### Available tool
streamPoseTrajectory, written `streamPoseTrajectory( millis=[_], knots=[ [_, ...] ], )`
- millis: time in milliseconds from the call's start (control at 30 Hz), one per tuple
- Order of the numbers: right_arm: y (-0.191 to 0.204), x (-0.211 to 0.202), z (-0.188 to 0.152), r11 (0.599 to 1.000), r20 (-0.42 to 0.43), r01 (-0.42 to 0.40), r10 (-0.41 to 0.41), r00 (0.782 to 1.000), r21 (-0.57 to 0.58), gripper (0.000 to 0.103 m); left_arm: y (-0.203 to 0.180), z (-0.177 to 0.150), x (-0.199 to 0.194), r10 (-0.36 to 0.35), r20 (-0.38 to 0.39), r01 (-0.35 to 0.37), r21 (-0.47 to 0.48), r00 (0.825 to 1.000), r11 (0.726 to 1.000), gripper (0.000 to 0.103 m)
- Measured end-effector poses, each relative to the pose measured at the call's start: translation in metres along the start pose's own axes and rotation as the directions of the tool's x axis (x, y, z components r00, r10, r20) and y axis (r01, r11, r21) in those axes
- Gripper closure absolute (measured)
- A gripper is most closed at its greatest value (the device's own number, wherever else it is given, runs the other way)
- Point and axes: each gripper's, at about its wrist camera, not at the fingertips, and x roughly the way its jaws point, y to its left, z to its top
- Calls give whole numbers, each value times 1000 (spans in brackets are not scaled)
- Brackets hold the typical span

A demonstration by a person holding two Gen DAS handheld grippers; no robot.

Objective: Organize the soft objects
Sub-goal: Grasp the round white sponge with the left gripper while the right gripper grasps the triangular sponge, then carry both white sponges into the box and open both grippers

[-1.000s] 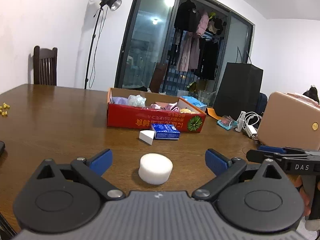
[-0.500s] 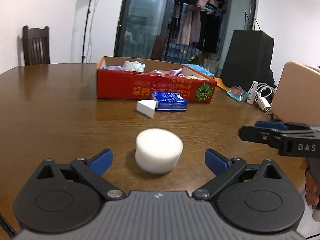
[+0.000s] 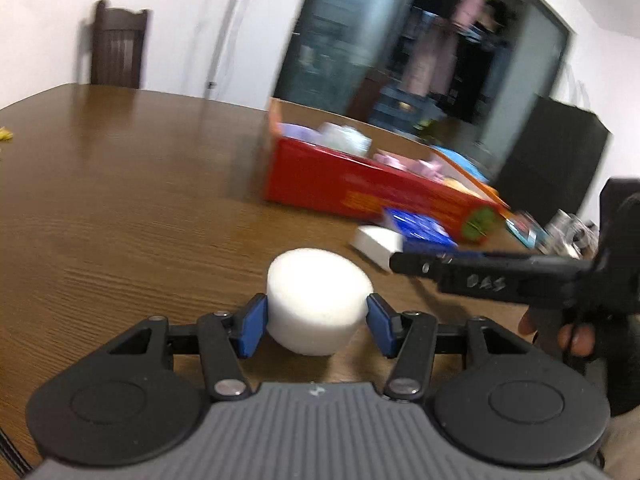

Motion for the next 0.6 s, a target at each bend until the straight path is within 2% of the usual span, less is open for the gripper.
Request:
streamPoseTrajectory(
  millis=[67, 133, 200, 267, 433, 600],
  knots=[
    [7, 18, 5, 1000, -23, 3, -3, 1000, -3, 63, 9, 3, 0, 18, -1, -18, -20, 1000, 1000, 48],
    [9, 29, 7, 1000, -25, 12, -12, 1000, 9, 64, 14, 4, 0, 34, -3, -34, -25, 999, 999, 48],
    [9, 33, 7, 999, -15, 30, -30, 999, 14, 69, 18, 5, 1, 41, -5, -41, -40, 999, 998, 48],
    [8, 35, 7, 998, -10, 58, -58, 998, 4, 83, 20, 6, 2, 38, -8, -38, -53, 999, 998, 48],
    [2, 25, 6, 999, 15, 49, -49, 999, 22, 84, 12, 4, -1, 25, -7, -26, -43, 1000, 999, 48],
    [4, -16, -7, 999, 65, -25, 22, 998, 43, 84, -3, -3, -15, 5, 3, -5, -21, 1000, 1000, 48]
  ],
)
